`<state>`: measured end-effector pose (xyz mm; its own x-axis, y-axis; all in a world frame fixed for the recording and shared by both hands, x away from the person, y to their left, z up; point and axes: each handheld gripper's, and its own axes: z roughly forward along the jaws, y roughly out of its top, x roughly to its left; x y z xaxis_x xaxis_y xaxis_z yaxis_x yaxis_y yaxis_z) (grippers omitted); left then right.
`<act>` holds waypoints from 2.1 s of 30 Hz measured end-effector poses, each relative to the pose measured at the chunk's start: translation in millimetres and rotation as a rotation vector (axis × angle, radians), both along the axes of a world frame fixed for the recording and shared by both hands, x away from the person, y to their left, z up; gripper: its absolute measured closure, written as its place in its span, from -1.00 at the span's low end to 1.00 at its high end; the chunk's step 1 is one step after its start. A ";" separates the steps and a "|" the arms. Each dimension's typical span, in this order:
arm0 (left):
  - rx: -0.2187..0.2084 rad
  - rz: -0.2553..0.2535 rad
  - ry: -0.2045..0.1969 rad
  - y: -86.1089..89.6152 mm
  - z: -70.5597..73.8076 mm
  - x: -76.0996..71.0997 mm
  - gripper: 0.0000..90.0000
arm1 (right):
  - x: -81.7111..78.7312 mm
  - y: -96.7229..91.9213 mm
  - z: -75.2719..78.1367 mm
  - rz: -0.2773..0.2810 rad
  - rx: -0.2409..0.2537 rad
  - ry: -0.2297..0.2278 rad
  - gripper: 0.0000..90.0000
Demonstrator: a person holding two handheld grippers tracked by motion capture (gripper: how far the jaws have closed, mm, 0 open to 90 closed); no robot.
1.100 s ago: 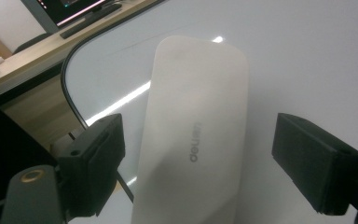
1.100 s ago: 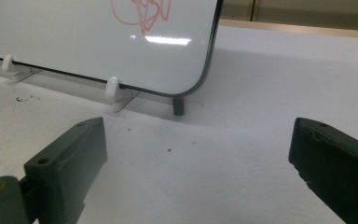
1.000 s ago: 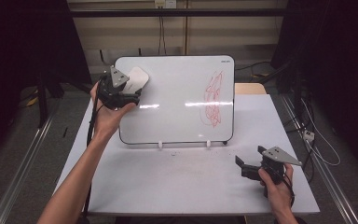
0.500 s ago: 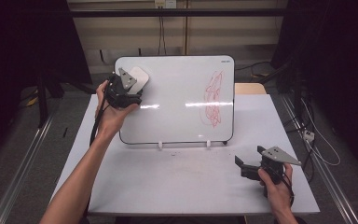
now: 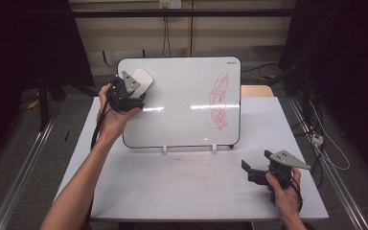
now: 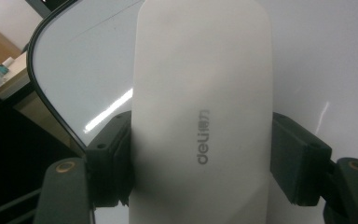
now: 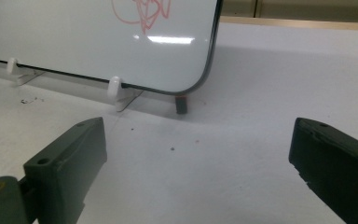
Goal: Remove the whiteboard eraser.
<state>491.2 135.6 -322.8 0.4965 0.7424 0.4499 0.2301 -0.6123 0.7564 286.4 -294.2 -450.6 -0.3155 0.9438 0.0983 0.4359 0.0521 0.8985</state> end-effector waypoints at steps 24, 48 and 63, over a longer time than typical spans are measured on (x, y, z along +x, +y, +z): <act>-0.080 -0.002 0.024 4.4 2.6 1.3 -0.30 | 0.4 2.3 -0.1 0.006 -0.022 -0.004 -0.91; -0.194 -0.049 0.087 16.0 5.6 3.7 -0.30 | 1.2 2.6 -0.8 0.010 -0.023 0.000 -0.91; -0.266 -0.063 0.030 16.4 20.6 -12.1 -0.31 | 1.7 3.6 1.2 0.002 -0.018 -0.004 -0.91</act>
